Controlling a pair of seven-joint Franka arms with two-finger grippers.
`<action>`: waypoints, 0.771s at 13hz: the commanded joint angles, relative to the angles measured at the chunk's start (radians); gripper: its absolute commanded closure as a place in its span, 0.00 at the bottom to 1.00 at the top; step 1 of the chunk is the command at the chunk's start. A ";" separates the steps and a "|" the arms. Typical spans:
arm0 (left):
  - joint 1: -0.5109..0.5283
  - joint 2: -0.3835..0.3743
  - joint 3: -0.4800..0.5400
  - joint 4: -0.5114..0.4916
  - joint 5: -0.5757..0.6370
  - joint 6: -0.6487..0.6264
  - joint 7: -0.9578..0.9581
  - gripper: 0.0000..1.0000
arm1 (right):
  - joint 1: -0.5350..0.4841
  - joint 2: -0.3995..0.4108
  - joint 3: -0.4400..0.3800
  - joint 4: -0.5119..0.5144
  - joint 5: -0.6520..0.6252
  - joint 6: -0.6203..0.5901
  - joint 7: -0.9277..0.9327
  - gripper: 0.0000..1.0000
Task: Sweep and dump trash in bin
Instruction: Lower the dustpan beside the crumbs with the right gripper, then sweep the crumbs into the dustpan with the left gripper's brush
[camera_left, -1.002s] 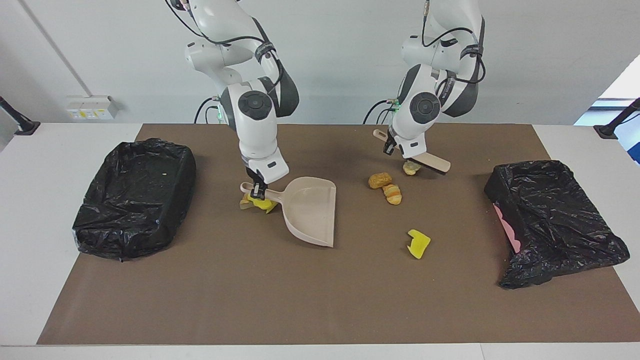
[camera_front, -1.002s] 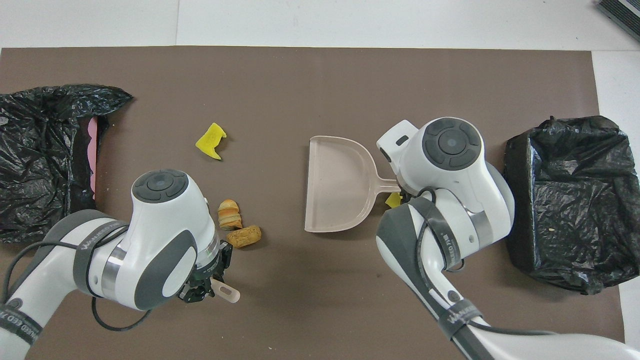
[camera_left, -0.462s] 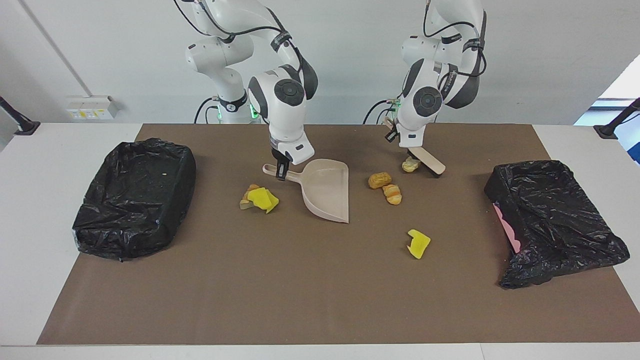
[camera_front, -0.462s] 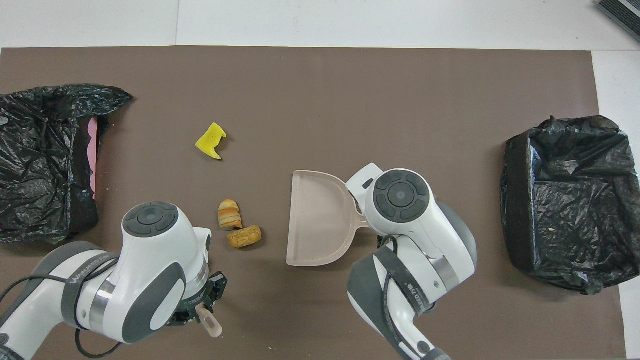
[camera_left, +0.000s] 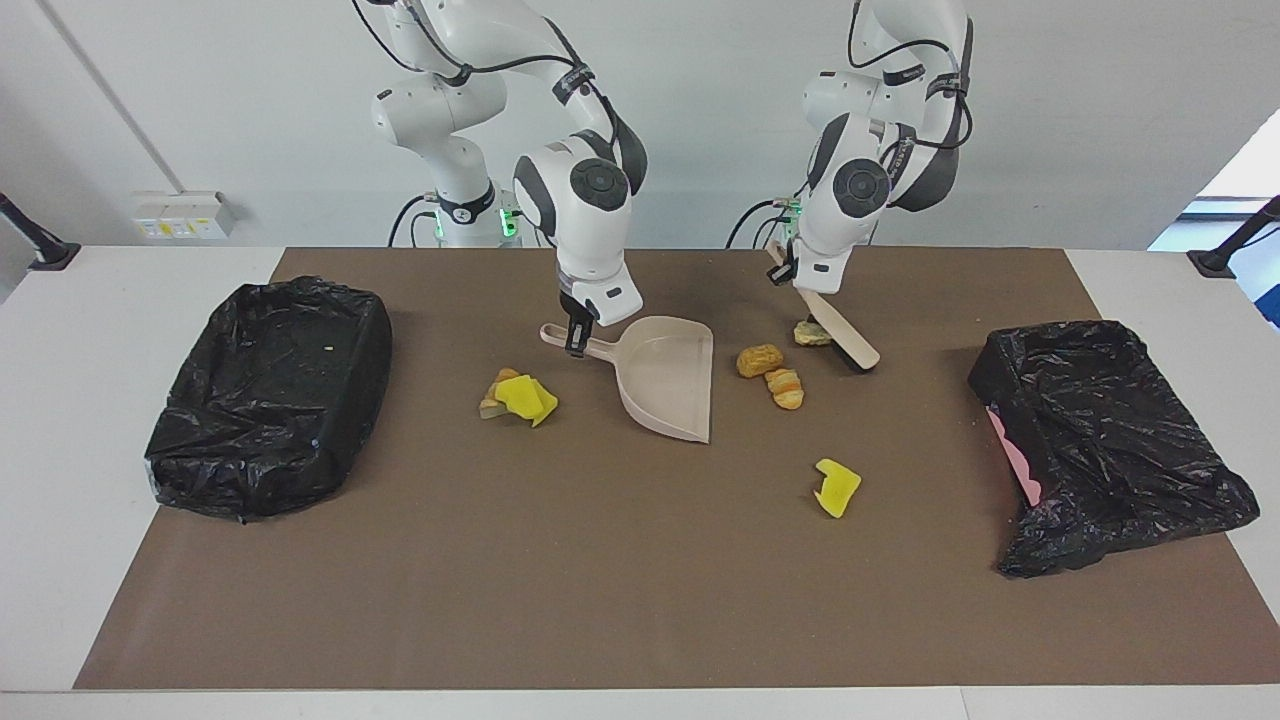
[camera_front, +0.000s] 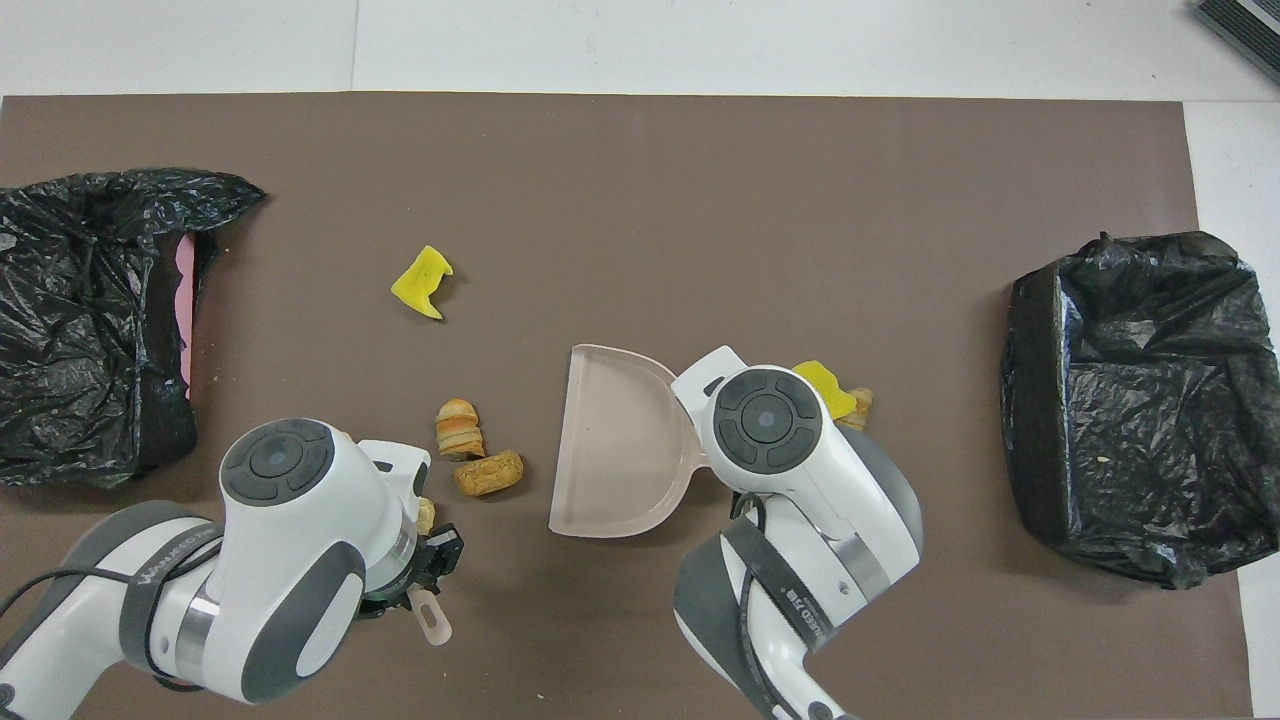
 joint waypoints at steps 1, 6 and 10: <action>-0.003 0.039 -0.007 -0.012 0.017 0.109 0.056 1.00 | 0.002 -0.003 0.002 -0.016 0.006 0.025 0.027 1.00; -0.072 0.067 -0.015 0.021 -0.067 0.184 0.159 1.00 | 0.000 -0.003 0.002 -0.014 0.009 0.016 0.046 1.00; -0.189 0.102 -0.015 0.105 -0.148 0.190 0.163 1.00 | 0.002 -0.005 0.002 -0.018 0.014 -0.007 0.119 1.00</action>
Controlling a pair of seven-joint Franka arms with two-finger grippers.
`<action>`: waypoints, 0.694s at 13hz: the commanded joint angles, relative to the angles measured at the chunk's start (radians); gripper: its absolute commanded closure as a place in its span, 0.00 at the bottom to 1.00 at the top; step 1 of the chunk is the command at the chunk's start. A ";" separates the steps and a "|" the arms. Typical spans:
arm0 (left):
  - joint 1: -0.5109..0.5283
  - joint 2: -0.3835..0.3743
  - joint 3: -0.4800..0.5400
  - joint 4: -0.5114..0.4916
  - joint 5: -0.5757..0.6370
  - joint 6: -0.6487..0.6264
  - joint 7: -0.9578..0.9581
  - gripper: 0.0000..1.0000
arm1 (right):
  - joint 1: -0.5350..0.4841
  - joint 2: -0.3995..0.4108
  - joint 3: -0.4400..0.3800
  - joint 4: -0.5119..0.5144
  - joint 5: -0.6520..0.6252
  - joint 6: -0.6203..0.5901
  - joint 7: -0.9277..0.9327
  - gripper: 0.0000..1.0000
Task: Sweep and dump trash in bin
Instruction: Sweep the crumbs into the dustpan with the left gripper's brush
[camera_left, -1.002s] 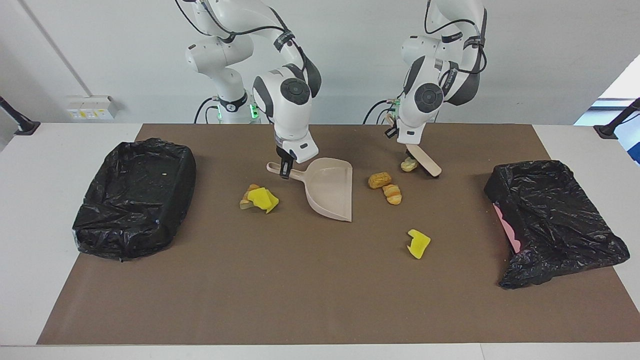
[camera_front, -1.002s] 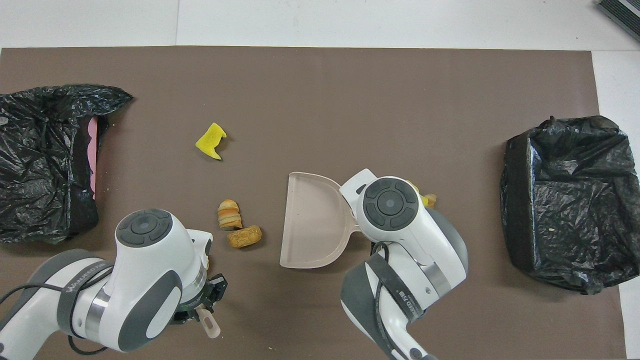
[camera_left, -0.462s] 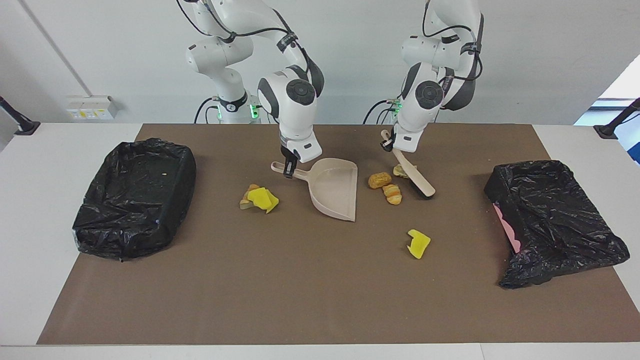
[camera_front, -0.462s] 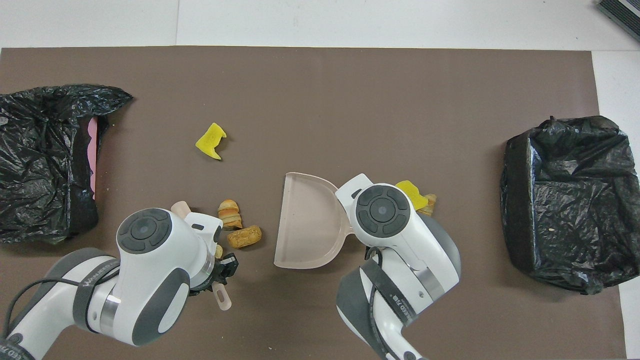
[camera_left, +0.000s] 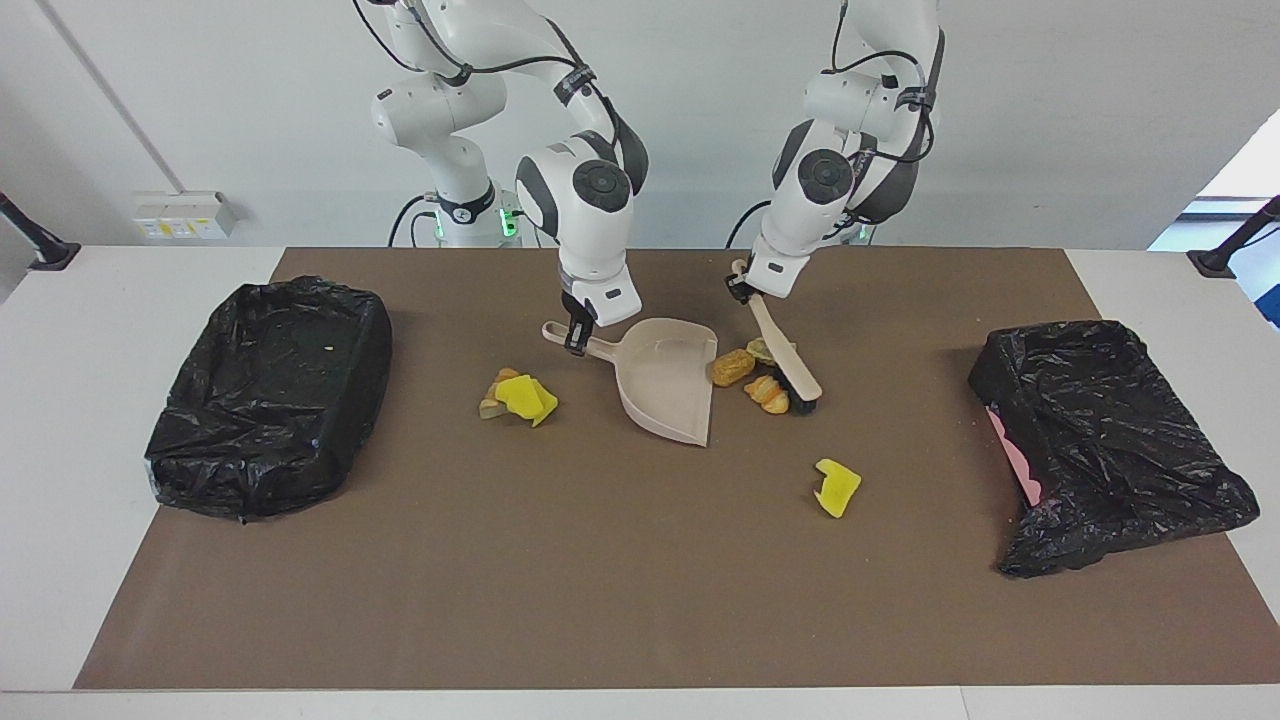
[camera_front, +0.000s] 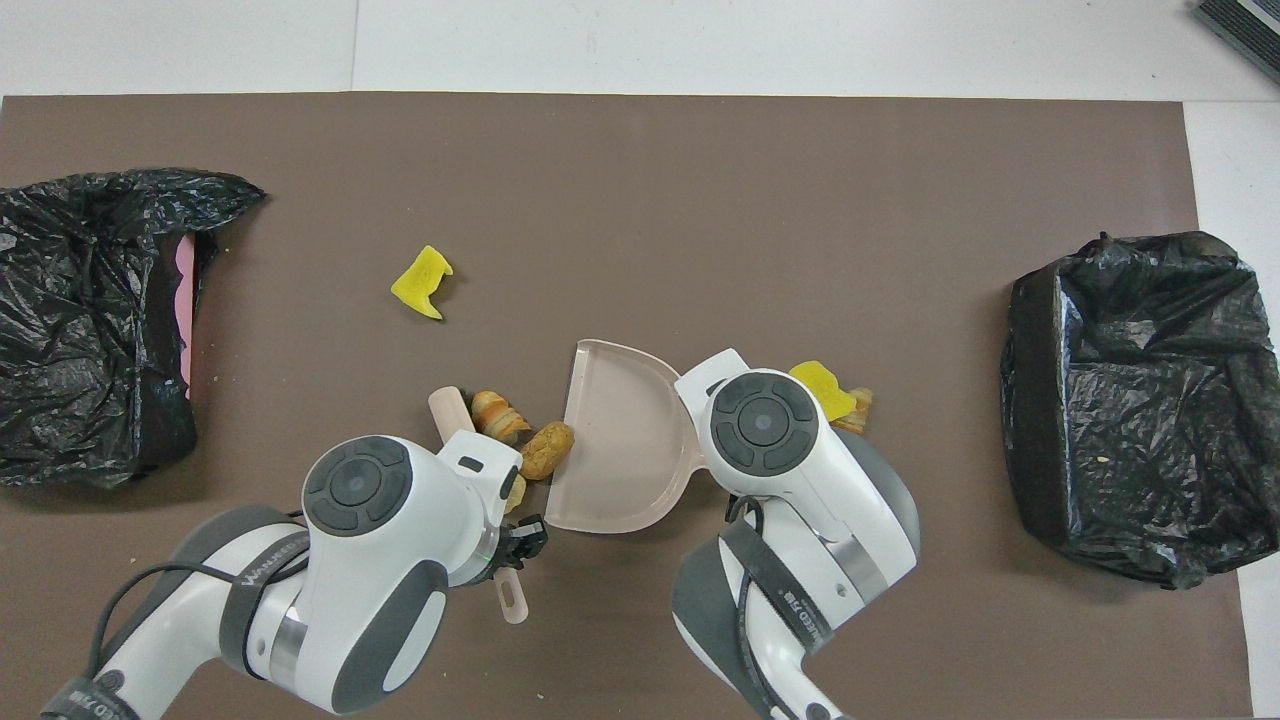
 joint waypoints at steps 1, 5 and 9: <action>-0.087 0.048 0.010 0.068 -0.060 0.023 0.020 1.00 | 0.000 -0.005 0.001 -0.009 0.010 -0.008 0.042 1.00; -0.146 0.116 0.007 0.207 -0.097 0.019 0.009 1.00 | 0.000 -0.006 0.001 -0.010 0.010 -0.019 0.043 1.00; -0.091 0.104 0.021 0.309 -0.100 -0.162 0.015 1.00 | 0.000 -0.006 0.001 -0.010 0.010 -0.019 0.045 1.00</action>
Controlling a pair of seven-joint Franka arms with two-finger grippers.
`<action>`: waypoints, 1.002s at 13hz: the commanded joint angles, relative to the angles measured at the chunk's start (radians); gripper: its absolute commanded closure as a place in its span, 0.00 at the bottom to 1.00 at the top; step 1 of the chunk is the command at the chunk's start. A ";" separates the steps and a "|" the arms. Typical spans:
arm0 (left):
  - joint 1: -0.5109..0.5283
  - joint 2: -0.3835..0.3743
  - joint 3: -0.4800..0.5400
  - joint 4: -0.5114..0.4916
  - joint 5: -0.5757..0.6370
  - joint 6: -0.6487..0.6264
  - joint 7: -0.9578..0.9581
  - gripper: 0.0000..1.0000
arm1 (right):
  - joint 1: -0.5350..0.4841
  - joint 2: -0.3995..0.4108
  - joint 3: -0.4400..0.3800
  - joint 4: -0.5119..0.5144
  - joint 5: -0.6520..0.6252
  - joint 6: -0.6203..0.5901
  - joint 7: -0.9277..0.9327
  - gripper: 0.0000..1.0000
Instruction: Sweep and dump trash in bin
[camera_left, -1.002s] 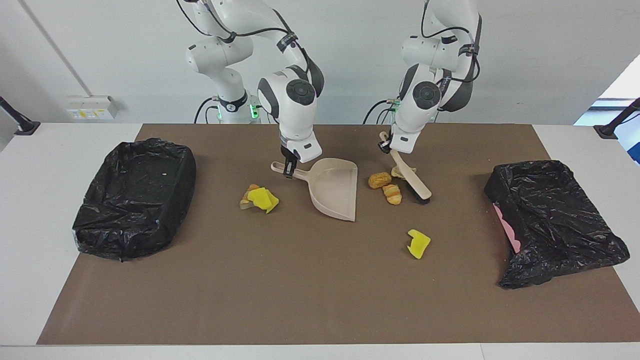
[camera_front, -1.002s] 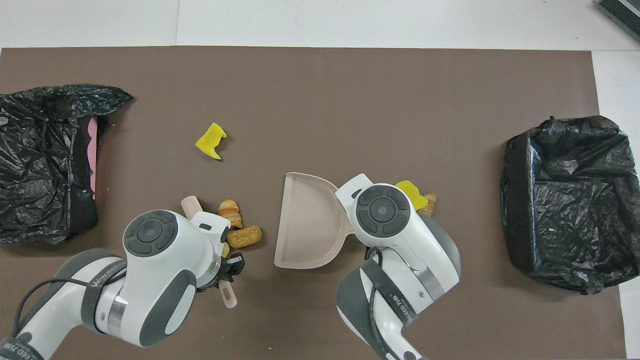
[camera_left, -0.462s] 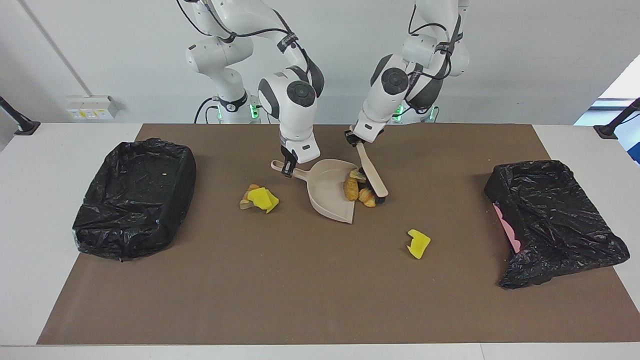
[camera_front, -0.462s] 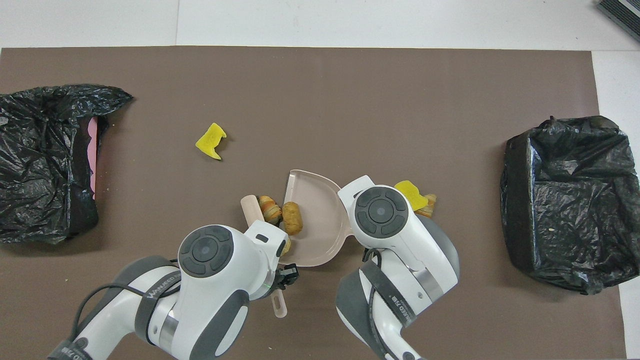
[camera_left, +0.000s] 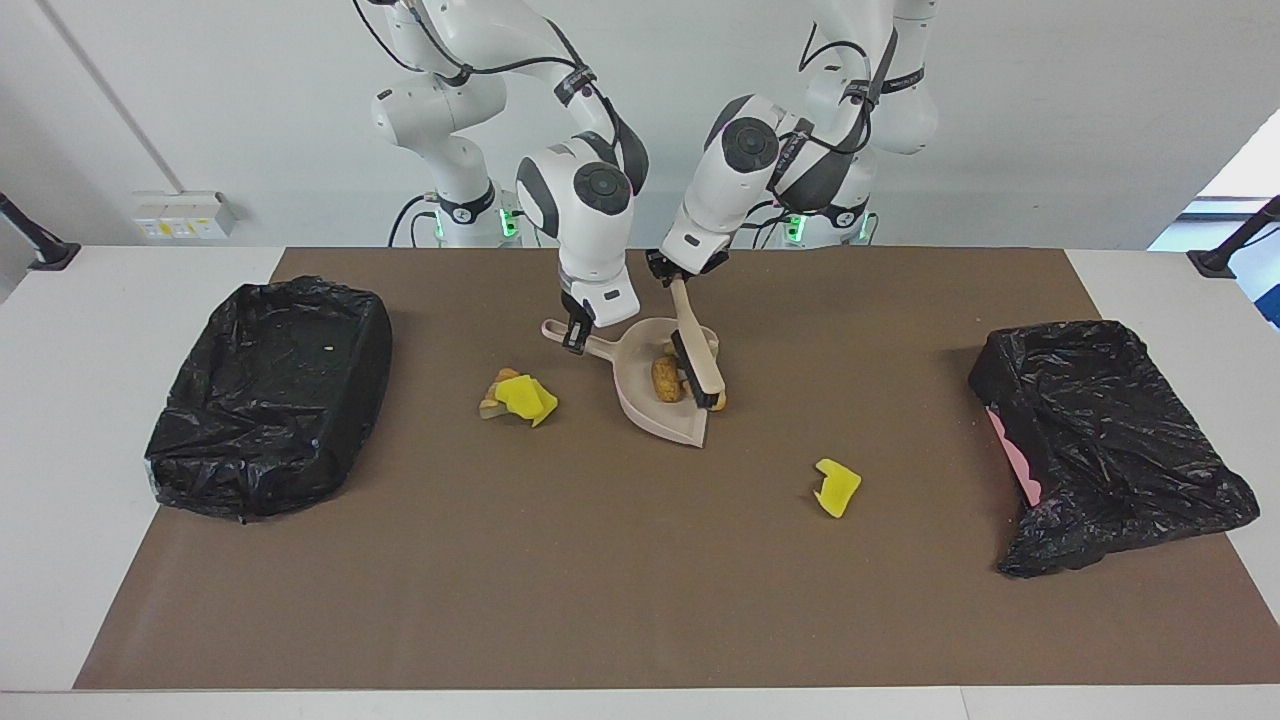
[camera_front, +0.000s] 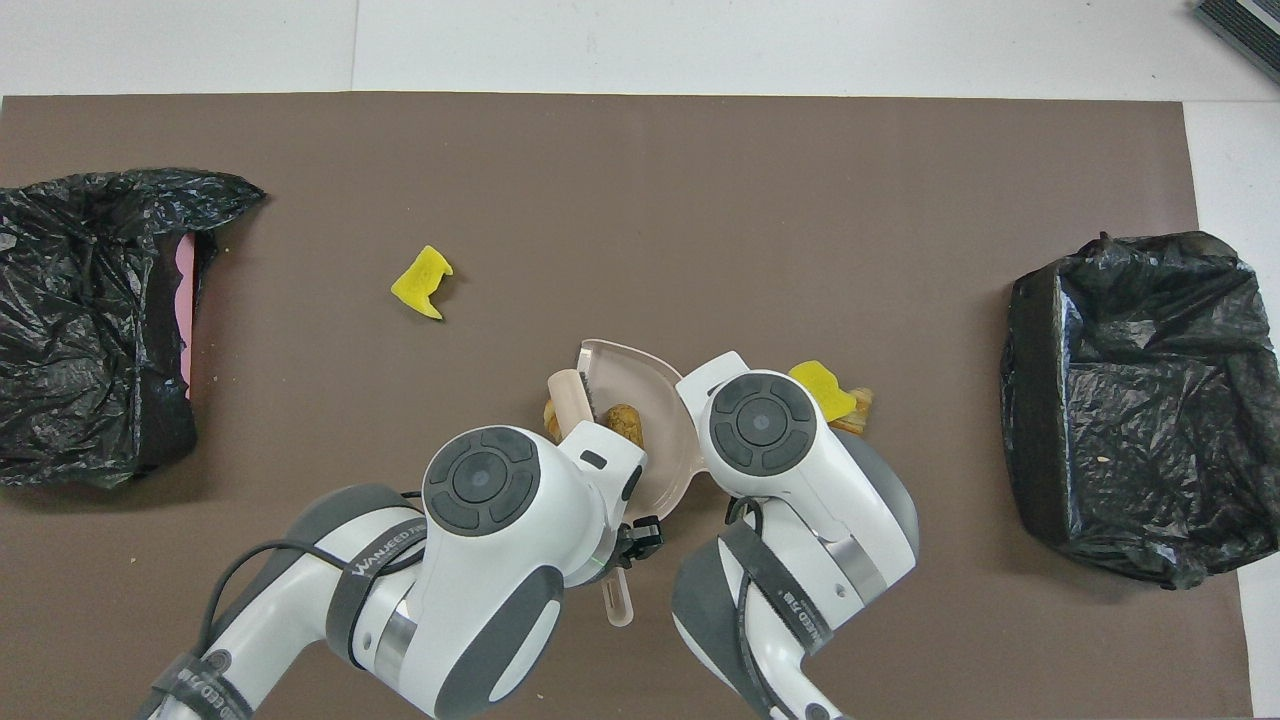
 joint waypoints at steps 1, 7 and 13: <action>0.076 -0.017 0.013 0.078 -0.009 -0.127 0.022 1.00 | -0.001 -0.006 0.001 -0.007 0.008 -0.011 0.034 1.00; 0.262 0.055 0.015 0.184 0.125 -0.194 0.219 1.00 | -0.001 -0.005 0.001 -0.006 0.008 -0.008 0.036 1.00; 0.368 0.235 0.015 0.382 0.413 -0.261 0.563 1.00 | -0.010 -0.005 0.001 -0.006 0.008 -0.046 0.022 1.00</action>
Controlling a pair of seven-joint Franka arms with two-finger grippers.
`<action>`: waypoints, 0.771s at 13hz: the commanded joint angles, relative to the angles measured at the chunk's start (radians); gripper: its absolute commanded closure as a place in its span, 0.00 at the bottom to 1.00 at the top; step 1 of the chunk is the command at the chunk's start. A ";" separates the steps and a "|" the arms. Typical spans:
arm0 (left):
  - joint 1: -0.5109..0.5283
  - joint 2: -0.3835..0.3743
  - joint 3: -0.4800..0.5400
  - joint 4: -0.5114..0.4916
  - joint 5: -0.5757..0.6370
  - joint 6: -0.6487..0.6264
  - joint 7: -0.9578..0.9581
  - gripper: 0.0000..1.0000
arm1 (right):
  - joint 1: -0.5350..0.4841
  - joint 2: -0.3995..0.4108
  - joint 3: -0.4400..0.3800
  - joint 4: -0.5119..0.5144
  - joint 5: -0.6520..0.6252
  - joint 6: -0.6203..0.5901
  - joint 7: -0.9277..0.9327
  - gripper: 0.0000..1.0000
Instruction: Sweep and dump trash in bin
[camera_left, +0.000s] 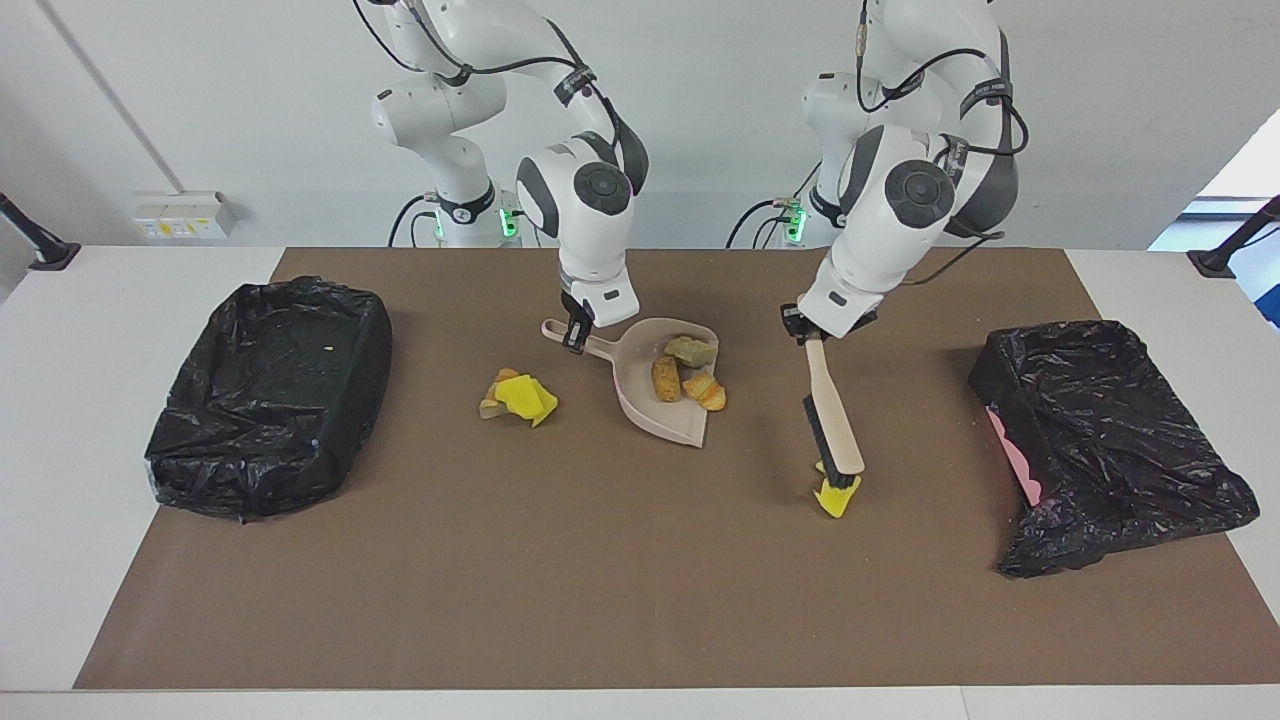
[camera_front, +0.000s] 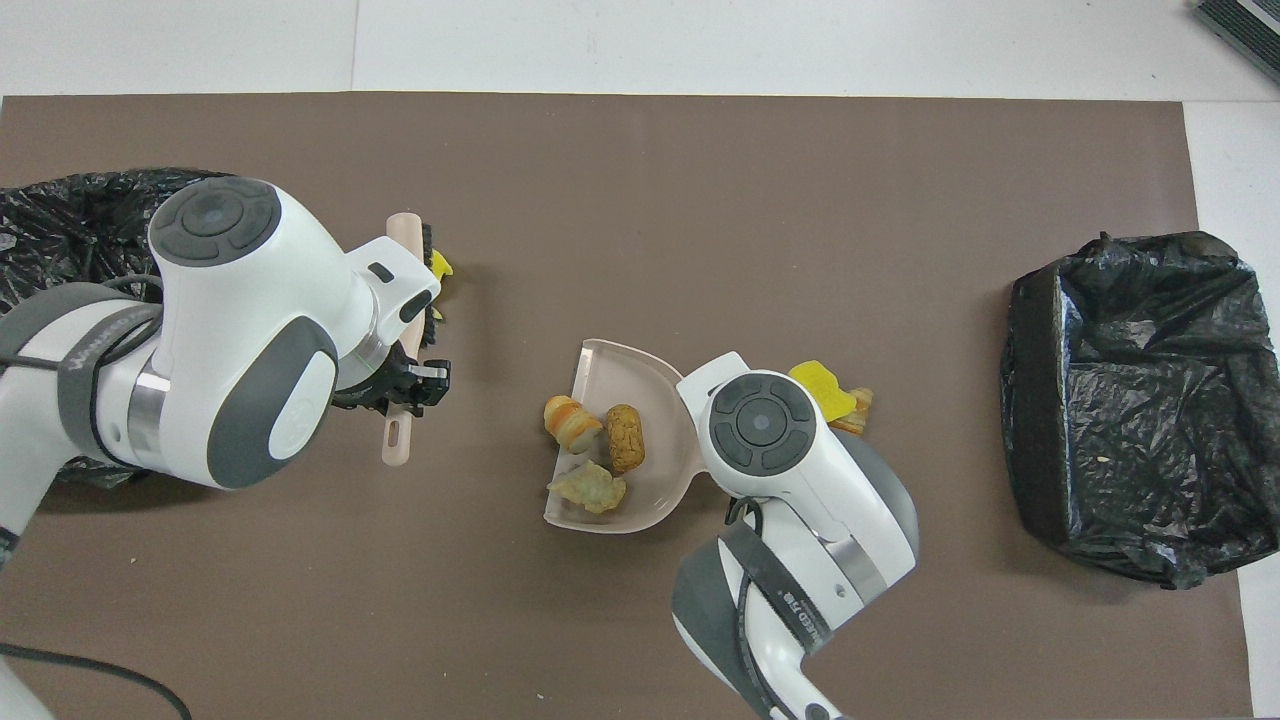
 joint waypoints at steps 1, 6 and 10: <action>0.032 0.074 -0.012 0.102 0.119 -0.036 0.146 1.00 | -0.011 -0.005 0.001 -0.004 0.024 -0.053 0.014 1.00; 0.128 0.169 -0.012 0.171 0.234 0.008 0.281 1.00 | -0.004 -0.008 0.001 -0.010 0.062 -0.061 0.019 1.00; 0.153 0.180 -0.012 0.124 0.256 0.100 0.335 1.00 | -0.004 -0.012 0.001 -0.018 0.062 -0.061 0.028 1.00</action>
